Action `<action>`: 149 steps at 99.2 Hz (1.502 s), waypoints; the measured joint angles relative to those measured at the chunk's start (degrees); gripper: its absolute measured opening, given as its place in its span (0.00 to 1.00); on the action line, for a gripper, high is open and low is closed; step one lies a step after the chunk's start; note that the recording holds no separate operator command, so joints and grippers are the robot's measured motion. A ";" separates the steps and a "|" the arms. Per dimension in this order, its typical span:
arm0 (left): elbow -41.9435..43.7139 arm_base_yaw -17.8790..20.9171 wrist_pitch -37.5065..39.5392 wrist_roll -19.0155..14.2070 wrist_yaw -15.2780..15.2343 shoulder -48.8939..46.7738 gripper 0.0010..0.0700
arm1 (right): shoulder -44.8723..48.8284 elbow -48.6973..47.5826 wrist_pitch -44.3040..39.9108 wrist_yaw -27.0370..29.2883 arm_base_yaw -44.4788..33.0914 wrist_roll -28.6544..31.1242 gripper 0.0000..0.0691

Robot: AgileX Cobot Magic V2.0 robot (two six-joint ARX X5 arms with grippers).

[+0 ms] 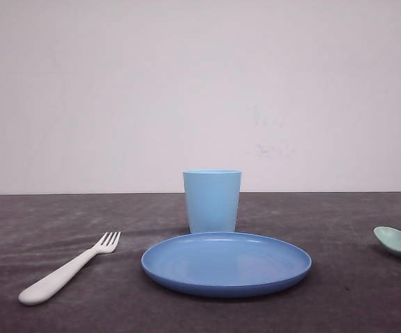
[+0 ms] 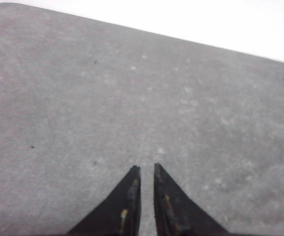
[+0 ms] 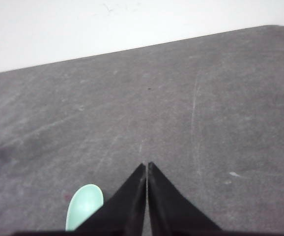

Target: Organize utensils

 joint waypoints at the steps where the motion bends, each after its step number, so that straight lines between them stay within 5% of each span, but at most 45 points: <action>1: -0.02 0.00 0.09 -0.33 0.00 0.00 0.02 | 0.00 0.00 0.02 0.02 0.00 0.20 0.01; 29: 0.92 0.00 -1.38 -4.50 2.27 2.51 0.02 | 0.55 2.16 -0.09 0.07 0.00 5.11 0.01; 51: 12.72 0.00 -1.60 -4.87 3.19 12.63 0.02 | 10.23 15.47 -1.73 0.00 0.00 5.05 0.01; 89: 38.77 -1.77 -13.27 2.29 7.13 38.07 0.02 | 37.90 46.47 -22.38 -2.78 3.19 -7.74 0.01; 110: 42.75 -4.44 -16.06 4.39 7.39 42.69 0.02 | 43.58 49.46 -26.88 -2.89 5.01 -10.99 0.01; 117: 42.75 -5.01 -16.57 4.52 7.39 43.25 0.09 | 43.74 49.46 -27.21 -2.89 5.35 -11.34 0.01; 124: 42.75 -5.53 -16.39 4.61 7.39 43.58 0.26 | 43.74 49.46 -27.19 -2.89 5.55 -11.43 0.08; 133: 42.75 -6.49 -16.39 4.48 7.39 44.46 0.46 | 43.85 49.46 -27.19 -2.89 5.66 -11.45 0.29; 149: 42.75 -9.60 -16.41 2.19 7.41 47.54 0.54 | 44.02 49.46 -27.23 -2.89 5.68 -11.45 0.54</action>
